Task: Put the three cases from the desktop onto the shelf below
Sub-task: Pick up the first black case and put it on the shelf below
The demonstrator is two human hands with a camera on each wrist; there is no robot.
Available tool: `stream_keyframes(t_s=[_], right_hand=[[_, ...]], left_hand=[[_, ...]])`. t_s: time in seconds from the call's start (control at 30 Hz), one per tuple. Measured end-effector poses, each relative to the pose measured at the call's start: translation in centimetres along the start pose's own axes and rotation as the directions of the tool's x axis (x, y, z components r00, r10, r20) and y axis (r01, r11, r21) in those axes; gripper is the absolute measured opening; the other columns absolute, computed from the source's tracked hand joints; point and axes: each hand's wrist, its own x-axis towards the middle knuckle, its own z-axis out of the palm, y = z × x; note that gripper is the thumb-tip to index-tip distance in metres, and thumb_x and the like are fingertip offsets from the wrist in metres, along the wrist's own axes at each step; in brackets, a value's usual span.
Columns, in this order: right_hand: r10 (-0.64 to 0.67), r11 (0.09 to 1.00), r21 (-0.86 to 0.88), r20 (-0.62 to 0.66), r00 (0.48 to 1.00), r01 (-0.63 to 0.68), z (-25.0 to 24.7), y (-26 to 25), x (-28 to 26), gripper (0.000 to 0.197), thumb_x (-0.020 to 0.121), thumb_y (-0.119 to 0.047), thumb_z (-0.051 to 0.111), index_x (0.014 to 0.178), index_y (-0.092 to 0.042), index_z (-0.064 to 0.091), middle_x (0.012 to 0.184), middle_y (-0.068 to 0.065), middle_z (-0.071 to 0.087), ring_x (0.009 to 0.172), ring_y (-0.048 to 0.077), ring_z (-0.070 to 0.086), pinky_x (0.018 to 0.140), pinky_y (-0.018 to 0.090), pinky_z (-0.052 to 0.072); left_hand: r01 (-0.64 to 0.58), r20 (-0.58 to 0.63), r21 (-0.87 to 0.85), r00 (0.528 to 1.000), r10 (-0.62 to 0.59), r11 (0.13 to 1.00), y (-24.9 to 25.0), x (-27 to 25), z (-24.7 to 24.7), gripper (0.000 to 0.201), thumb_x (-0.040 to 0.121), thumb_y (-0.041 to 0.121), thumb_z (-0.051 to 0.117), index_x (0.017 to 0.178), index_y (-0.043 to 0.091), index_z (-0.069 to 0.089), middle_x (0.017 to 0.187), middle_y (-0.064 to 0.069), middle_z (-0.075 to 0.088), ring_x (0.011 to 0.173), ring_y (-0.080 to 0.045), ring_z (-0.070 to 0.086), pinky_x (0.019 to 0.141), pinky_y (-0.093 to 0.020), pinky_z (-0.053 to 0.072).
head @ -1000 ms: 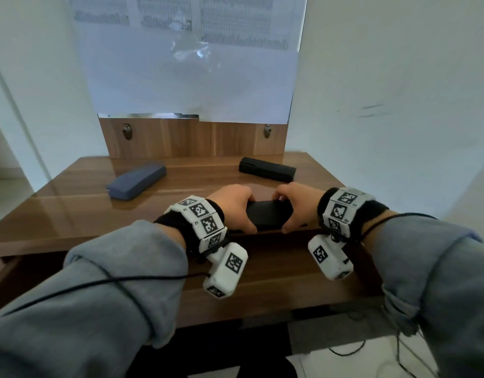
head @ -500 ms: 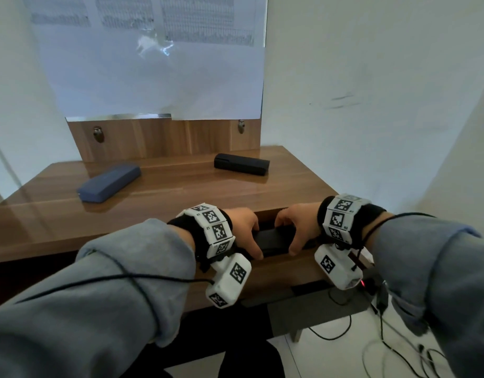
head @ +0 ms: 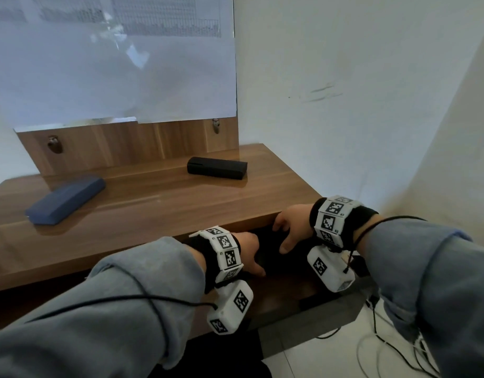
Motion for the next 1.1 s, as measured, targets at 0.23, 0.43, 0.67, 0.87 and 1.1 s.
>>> stream_keyframes(t_s=[0.23, 0.43, 0.67, 0.87, 1.1], right_hand=[[-0.015, 0.999, 0.036, -0.023, 1.000, 0.016, 0.4, 1.0, 0.9, 0.057, 0.083, -0.034, 0.072, 0.134, -0.018, 0.053, 0.132, 0.004, 0.059, 0.118, 0.024, 0.057, 0.096, 0.032, 0.046], [-0.024, 0.998, 0.052, -0.058, 0.998, 0.027, 0.5, 1.2, 1.1, 0.049, 0.084, -0.034, 0.070, 0.128, -0.016, 0.060, 0.126, 0.004, 0.063, 0.114, 0.023, 0.059, 0.095, 0.031, 0.047], [-0.060, 0.987, 0.146, -0.012, 0.998, 0.061, 1.0, 0.4, 0.6, 0.031, 0.085, -0.027, 0.070, 0.112, -0.013, 0.070, 0.105, 0.005, 0.072, 0.093, 0.021, 0.067, 0.087, 0.030, 0.052], [-0.140, 0.964, 0.253, 0.230, 0.963, 0.080, 2.4, -2.5, -0.9, 0.017, 0.090, -0.026, 0.063, 0.079, -0.017, 0.070, 0.076, -0.001, 0.072, 0.078, 0.012, 0.067, 0.078, 0.027, 0.051], [-0.177, 0.955, 0.286, 0.339, 0.924, 0.078, 3.5, -5.4, -3.7, 0.025, 0.093, -0.026, 0.059, 0.075, -0.017, 0.072, 0.080, 0.004, 0.071, 0.089, 0.018, 0.066, 0.076, 0.024, 0.051]], left_hand=[[0.004, -0.026, -0.015, 1.000, -0.004, 1.000, 0.4, 2.5, 0.7, 0.064, 0.083, 0.042, 0.068, 0.131, 0.005, 0.049, 0.127, -0.013, 0.059, 0.113, -0.029, 0.060, 0.088, -0.035, 0.049], [0.010, -0.009, -0.056, 1.000, -0.011, 0.998, 0.0, 3.0, 1.1, 0.066, 0.084, 0.043, 0.066, 0.135, 0.006, 0.046, 0.132, -0.011, 0.058, 0.117, -0.028, 0.058, 0.091, -0.034, 0.047], [0.037, -0.006, -0.039, 0.999, -0.038, 0.999, -0.3, 1.8, 0.5, 0.061, 0.087, 0.047, 0.060, 0.131, 0.005, 0.051, 0.128, -0.012, 0.061, 0.105, -0.024, 0.060, 0.084, -0.034, 0.047], [-0.007, 0.027, -0.056, 1.000, 0.008, 0.998, -0.6, -0.3, -0.6, 0.048, 0.090, 0.043, 0.056, 0.119, 0.005, 0.064, 0.099, -0.007, 0.063, 0.084, -0.018, 0.055, 0.068, -0.029, 0.045], [0.012, -0.010, -0.053, 1.000, -0.013, 0.999, -0.8, -3.7, -1.0, 0.048, 0.091, 0.042, 0.054, 0.117, 0.004, 0.065, 0.102, -0.009, 0.065, 0.084, -0.018, 0.054, 0.074, -0.031, 0.044]])
